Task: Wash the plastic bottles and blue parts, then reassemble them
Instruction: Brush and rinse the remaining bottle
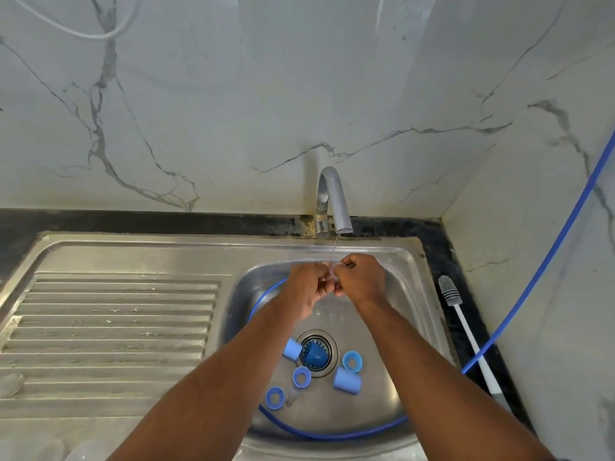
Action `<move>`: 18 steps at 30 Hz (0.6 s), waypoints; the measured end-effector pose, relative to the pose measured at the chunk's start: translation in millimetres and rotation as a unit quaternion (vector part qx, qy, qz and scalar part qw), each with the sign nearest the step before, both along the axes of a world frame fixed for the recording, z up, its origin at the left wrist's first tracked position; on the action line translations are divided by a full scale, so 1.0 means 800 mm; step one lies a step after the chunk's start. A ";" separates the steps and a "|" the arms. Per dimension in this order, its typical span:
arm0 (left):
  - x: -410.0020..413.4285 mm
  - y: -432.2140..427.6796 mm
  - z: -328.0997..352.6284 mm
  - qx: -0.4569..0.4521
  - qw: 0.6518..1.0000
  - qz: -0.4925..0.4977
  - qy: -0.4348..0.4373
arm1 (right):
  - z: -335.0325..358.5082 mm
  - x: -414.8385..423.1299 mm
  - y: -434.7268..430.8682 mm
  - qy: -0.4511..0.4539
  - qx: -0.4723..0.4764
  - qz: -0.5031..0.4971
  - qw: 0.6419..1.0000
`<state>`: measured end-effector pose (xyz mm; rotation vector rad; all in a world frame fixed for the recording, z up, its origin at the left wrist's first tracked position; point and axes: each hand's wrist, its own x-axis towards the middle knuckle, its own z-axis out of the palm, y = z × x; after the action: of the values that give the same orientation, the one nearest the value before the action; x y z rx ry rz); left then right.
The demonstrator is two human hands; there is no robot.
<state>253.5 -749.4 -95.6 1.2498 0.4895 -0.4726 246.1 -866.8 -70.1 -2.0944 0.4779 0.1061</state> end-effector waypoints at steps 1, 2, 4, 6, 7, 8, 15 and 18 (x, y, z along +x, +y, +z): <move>0.000 -0.001 -0.002 -0.018 1.000 0.002 0.000 | 0.000 0.003 -0.002 0.005 -0.017 0.004 1.000; 0.001 -0.002 -0.004 -0.023 1.000 -0.005 -0.011 | -0.001 0.007 -0.004 0.013 -0.018 0.014 1.000; 0.003 0.001 -0.005 0.007 0.998 -0.026 -0.052 | -0.003 0.014 -0.006 0.034 0.012 0.043 0.998; 0.007 0.004 -0.005 0.077 0.993 -0.025 -0.080 | -0.004 0.017 -0.005 0.040 0.069 0.057 0.995; 0.008 0.005 -0.006 0.114 0.989 -0.028 -0.091 | -0.006 0.016 -0.005 0.039 0.088 0.059 0.994; 0.007 0.005 -0.003 0.148 0.983 -0.039 -0.105 | -0.008 0.015 -0.004 0.034 0.098 0.058 0.993; 0.014 0.005 -0.001 0.379 0.905 -0.103 -0.162 | -0.012 0.007 0.003 0.016 0.195 0.000 0.981; 0.012 0.009 0.002 0.332 0.927 -0.086 -0.153 | -0.013 0.010 0.000 0.065 0.272 -0.054 0.959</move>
<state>262.9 -742.3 -94.1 1.9959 0.2751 -0.2480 254.4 -867.0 -80.2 -1.5251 0.5684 0.2788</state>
